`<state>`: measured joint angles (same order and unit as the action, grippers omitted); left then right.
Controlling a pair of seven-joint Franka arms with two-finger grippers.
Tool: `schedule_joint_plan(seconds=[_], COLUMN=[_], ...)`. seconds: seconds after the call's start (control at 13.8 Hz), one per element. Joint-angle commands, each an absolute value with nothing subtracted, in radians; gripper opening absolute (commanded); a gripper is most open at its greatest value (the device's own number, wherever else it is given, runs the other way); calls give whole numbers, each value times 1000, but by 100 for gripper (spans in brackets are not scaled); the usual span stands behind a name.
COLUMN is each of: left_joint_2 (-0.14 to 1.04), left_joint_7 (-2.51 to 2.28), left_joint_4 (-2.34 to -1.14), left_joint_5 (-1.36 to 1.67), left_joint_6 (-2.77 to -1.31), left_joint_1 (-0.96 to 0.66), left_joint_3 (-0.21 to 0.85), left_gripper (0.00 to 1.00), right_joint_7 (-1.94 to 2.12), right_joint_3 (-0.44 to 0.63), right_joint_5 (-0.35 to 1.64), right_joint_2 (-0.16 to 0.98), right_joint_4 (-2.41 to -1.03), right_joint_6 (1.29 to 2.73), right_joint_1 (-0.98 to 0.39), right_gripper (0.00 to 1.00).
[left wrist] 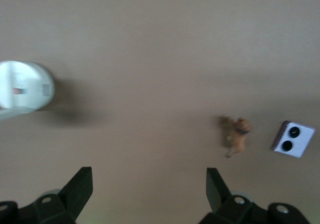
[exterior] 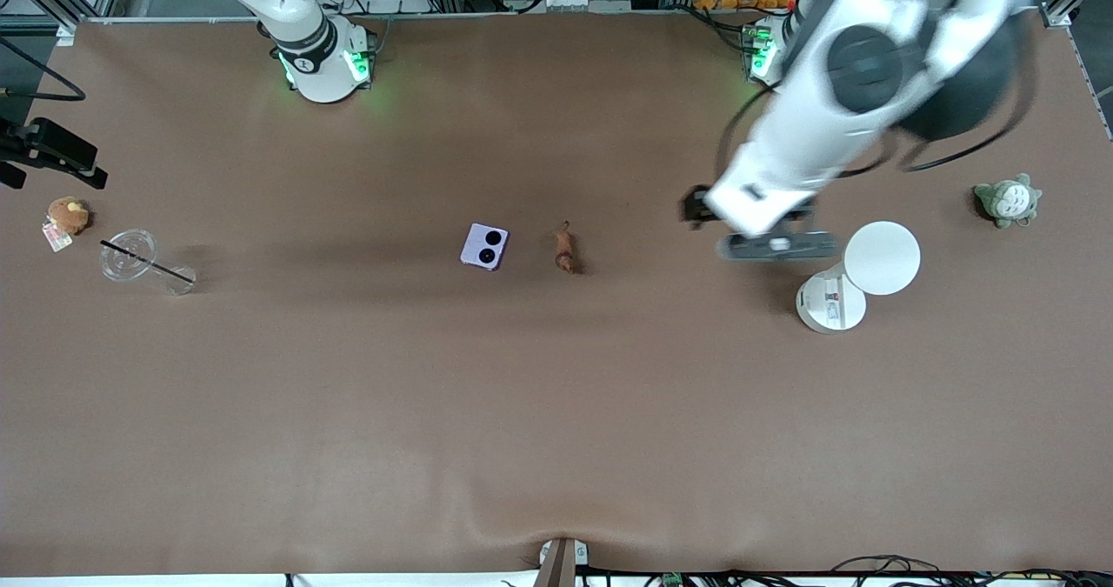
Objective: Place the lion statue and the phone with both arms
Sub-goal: 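Reach the left gripper to the brown lion statue and grasp it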
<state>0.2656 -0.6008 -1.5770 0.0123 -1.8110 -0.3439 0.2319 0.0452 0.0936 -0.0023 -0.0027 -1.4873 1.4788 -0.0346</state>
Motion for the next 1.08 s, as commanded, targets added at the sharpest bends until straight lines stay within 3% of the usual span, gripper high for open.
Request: schedule_joint_plan(seconds=[0.0,0.51,0.87,1.01], left_joint_2=[366,630,728,748], left_joint_7=[-737,-996,-1014,-1014], left_joint_4=[-1542,-1543,-1551,-1552], left_joint_5=[11,-87,-89,-89], left_joint_6=[-1935,-2204,-2253,-2261], left_joint_1=[-440,-632,-673,-681], left_joint_3=[222,219,212,210], left_gripper=[100,100,100,87], right_joint_7=[41,43,40,29], right_joint_3=[95,98,94,92], right_joint_5=[8,8,6,23], right_joint_2=[-15,-6,35,38], right_joint_4=[-1497,-1496,-1497,-1496], right_joint_6=[1477,1479,1474,1477], right_joint_1=[-32,-26,-43,-87], right_gripper=[100,100,100,100])
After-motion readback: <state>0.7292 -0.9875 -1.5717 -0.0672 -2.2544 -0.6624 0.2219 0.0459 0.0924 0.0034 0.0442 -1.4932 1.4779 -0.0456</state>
